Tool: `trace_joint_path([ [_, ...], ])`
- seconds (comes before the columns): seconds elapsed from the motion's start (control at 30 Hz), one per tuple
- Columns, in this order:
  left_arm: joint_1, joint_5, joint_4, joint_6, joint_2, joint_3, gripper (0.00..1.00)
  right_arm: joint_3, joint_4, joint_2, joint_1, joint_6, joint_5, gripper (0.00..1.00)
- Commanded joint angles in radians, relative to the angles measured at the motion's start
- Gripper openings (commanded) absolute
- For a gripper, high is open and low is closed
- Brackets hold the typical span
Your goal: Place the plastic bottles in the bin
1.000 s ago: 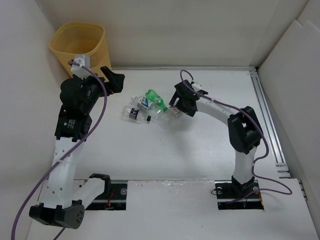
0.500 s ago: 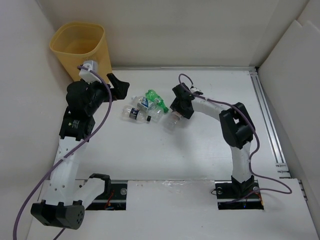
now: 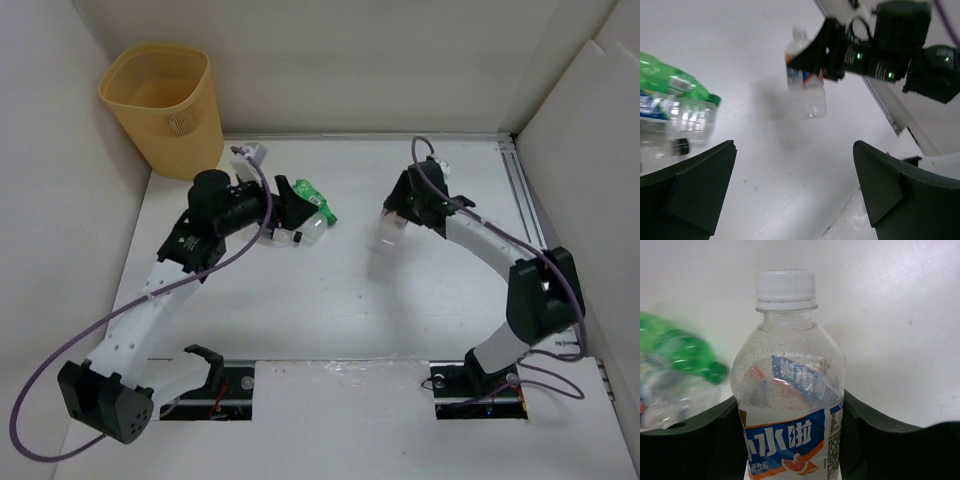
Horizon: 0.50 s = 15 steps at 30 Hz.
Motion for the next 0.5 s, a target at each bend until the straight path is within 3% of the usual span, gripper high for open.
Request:
trace_joint_path([
  [0.0, -0.132, -0.02, 0.08, -0.057, 0.048, -0.008, 1.0, 0.003, 0.286, -0.137, -0.025, -0.24, -0.189, 0.0],
  [0.13, -0.243, -0.043, 0.204, -0.091, 0.074, -0.05, 1.0, -0.022, 0.418, -0.281, -0.036, -0.355, -0.402, 0.0],
  [0.2, -0.29, -0.032, 0.29, -0.102, 0.103, -0.062, 1.0, -0.051, 0.53, -0.31, -0.06, -0.331, -0.622, 0.0],
  [0.3, -0.396, -0.095, 0.326, -0.071, 0.161, -0.015, 1.0, -0.103, 0.731, -0.341, -0.069, -0.244, -0.815, 0.0],
  [0.47, -0.475, -0.15, 0.416, -0.057, 0.201, 0.006, 1.0, -0.155, 0.906, -0.36, -0.042, -0.098, -0.912, 0.0],
])
